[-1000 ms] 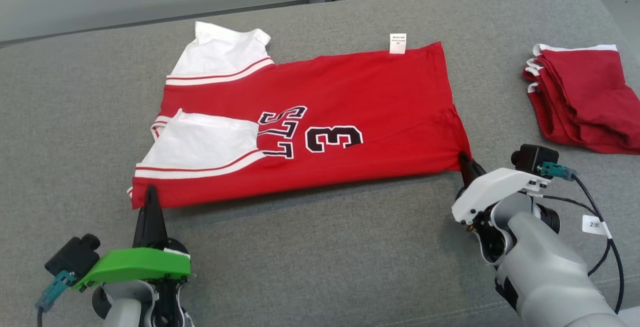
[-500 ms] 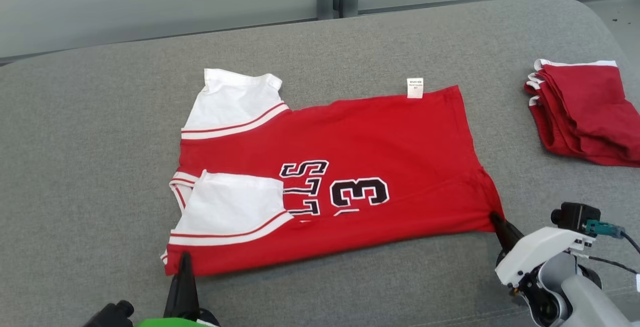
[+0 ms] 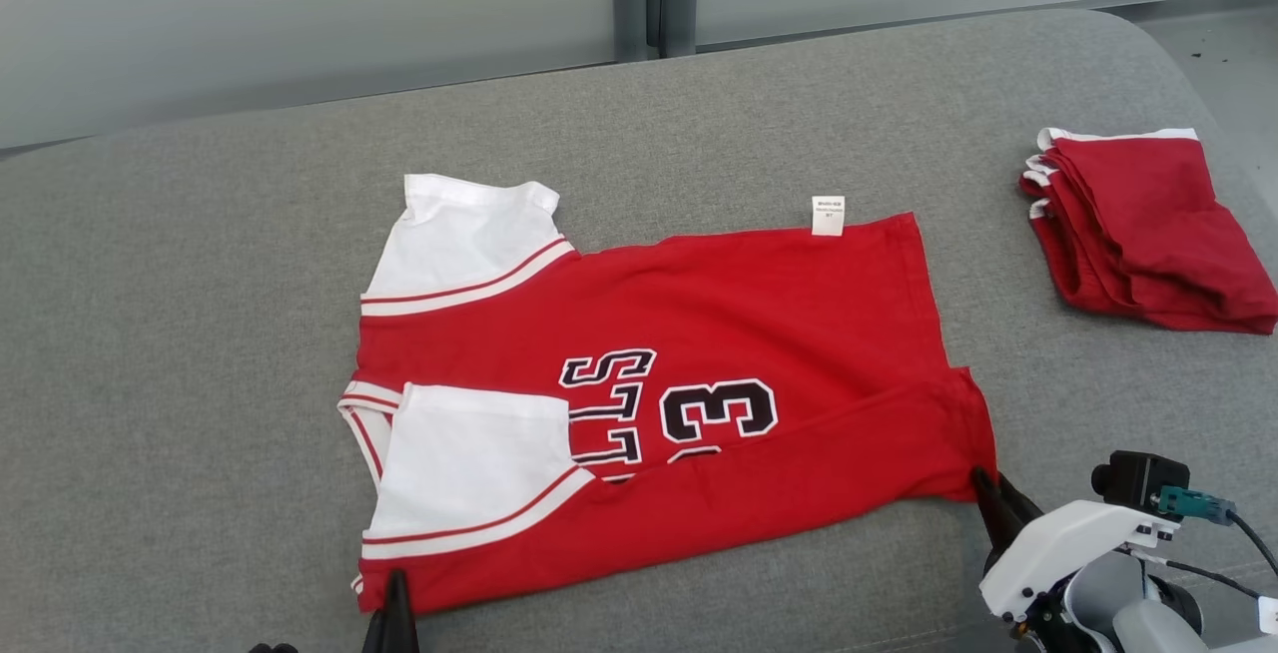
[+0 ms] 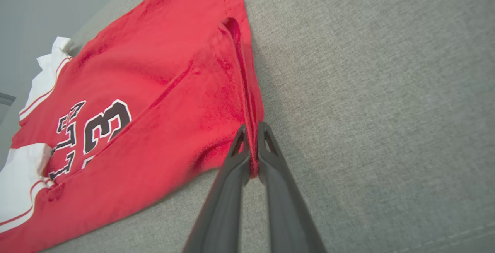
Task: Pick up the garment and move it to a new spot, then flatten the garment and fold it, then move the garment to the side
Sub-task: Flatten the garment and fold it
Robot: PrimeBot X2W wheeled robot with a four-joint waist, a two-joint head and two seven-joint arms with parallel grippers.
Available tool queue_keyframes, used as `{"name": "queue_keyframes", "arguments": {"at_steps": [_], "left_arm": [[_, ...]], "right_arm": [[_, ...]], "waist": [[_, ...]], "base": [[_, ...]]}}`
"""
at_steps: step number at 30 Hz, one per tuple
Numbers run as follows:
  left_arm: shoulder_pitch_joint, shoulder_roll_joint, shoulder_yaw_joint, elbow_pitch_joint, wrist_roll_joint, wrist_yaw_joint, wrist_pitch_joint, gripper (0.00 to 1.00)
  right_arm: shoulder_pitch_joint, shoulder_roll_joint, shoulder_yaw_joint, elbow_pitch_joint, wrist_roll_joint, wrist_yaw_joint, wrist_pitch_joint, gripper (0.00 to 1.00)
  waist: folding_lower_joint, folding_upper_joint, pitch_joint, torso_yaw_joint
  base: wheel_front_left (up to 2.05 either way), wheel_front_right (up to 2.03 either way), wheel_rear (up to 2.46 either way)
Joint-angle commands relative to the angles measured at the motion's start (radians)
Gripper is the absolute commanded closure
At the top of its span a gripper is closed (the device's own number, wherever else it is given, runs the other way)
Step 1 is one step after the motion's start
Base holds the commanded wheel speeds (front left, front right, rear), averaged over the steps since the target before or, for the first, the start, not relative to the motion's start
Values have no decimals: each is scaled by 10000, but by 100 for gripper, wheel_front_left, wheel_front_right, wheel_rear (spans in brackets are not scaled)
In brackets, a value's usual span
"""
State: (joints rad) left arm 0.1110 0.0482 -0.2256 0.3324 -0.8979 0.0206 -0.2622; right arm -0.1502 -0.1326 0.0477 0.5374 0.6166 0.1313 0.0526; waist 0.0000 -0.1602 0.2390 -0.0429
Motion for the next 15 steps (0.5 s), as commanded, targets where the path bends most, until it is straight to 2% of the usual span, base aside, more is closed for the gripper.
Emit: {"name": "queue_keyframes", "arguments": {"at_steps": [1, 9, 15], "left_arm": [[-123, 47, 43, 56, -87, 47, -25, 0], [-134, 190, 534, 141, 319, 232, -26, 0], [-627, 602, 739, -349, 1150, 187, -26, 0]], "right_arm": [[188, -10, -119, -86, -97, -11, 46, 0], [678, 98, -1055, -704, -854, -6, 254, 0], [652, 193, -1572, -1500, -1272, -6, 349, 0]], "waist": [[0, 2, 0, -35], [0, 2, 46, -290], [0, 2, 66, -443]], "base": [[0, 0, 0], [0, 0, 0], [0, 0, 0]]}}
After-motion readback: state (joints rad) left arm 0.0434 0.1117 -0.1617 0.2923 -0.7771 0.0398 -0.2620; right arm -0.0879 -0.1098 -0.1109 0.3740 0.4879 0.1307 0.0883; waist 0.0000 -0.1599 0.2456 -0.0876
